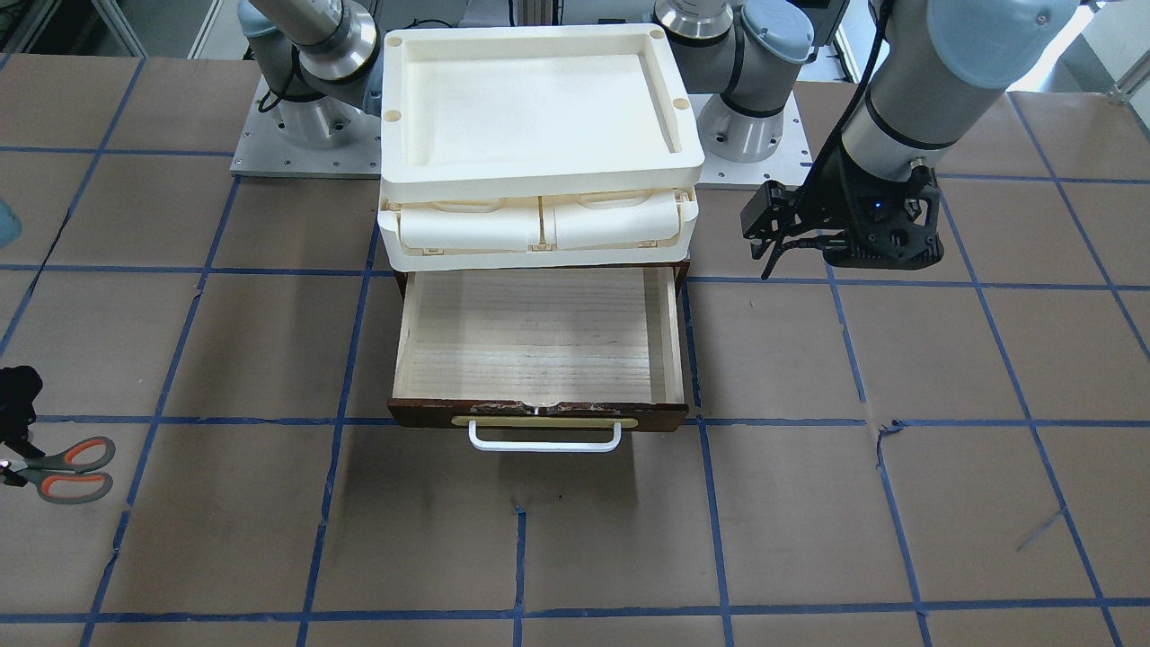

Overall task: Put scissors in drawer and close it
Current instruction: 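Lift the scissors and carry them toward the open drawer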

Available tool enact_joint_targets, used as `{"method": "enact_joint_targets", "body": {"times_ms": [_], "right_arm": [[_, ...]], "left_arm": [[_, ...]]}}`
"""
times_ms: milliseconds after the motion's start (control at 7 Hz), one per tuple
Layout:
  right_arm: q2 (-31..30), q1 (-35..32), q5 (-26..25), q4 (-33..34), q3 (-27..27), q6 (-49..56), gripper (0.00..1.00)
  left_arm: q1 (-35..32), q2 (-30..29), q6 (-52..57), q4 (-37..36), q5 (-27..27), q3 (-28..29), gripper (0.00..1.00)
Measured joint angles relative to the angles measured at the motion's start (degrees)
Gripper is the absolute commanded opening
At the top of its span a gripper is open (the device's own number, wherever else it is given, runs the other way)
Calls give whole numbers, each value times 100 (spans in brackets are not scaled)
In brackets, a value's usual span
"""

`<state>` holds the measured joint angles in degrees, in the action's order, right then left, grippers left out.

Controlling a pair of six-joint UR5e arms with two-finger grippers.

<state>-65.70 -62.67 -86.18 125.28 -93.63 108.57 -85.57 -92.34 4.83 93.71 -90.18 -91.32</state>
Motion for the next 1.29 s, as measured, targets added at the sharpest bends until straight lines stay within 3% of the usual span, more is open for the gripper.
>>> {"method": "enact_joint_targets", "body": {"times_ms": [429, 714, 1286], "right_arm": [[-824, -1199, -104, -1097, 290, -1113, 0], [-986, -2222, -237, -1203, 324, -1734, 0], [-995, -4184, -214, -1301, 412, -4197, 0]], "left_arm": [[-1, 5, 3, 1, 0, 0, 100], [2, 5, 8, -1, 0, 0, 100], [32, 5, 3, 5, -14, 0, 100]]}}
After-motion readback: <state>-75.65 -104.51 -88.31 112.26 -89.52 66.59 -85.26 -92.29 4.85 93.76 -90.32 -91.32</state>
